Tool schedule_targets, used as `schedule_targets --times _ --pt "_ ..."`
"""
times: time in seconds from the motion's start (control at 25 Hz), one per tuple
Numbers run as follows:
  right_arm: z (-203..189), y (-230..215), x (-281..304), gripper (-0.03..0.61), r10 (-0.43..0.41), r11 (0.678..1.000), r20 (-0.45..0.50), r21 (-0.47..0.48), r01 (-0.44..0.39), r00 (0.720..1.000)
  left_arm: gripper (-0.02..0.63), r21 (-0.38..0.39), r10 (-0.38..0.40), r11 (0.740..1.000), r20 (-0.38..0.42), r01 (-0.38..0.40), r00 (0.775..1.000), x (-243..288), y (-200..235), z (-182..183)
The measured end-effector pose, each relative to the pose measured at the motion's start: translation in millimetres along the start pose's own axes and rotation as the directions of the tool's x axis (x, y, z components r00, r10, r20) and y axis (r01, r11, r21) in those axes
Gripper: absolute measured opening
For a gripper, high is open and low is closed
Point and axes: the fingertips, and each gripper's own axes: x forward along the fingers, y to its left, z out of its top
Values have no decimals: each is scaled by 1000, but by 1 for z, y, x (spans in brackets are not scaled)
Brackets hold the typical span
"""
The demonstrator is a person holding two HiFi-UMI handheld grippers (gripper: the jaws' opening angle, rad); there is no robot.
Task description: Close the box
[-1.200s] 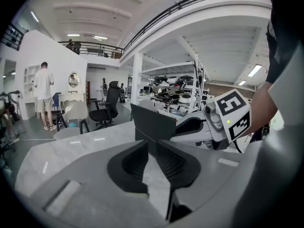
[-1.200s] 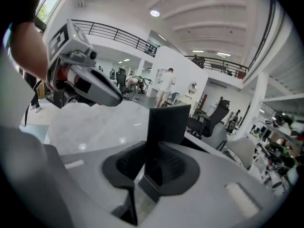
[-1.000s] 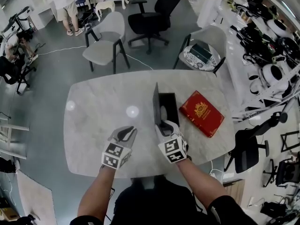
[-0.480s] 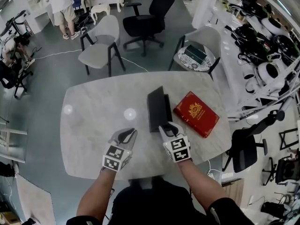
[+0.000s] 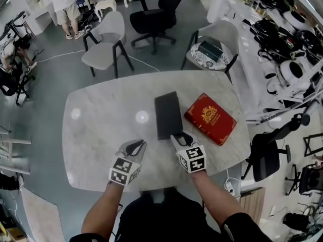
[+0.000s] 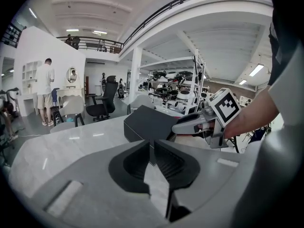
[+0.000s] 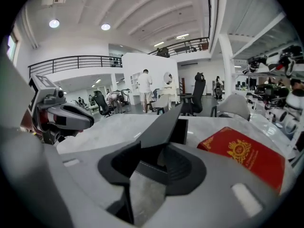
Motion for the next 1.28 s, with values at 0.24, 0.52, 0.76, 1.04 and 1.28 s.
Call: schedule_targets --times 0.24,0.52,0.76,1.04,1.28 --pt "-6 -5 1 162 10 1000 -13 -2 -10 1000 38 -11 0 1000 -24 0 1000 8 -4 -6" --pt "-23 -10 4 178 -23 994 -96 -112 12 995 38 -17 3 1000 -41 -4 999 5 -6 -12" --pt "-28 -22 6 155 -78 981 -134 -186 53 988 37 -29 10 999 -60 -12 998 2 -4 -21" --pt "-29 -25 2 156 -136 955 -134 -280 94 982 35 -45 12 999 -71 -15 997 -2 -3 -28" --pt "-31 -27 3 158 -141 953 -130 -285 100 981 35 -65 9 998 -74 -14 997 -5 -3 -31"
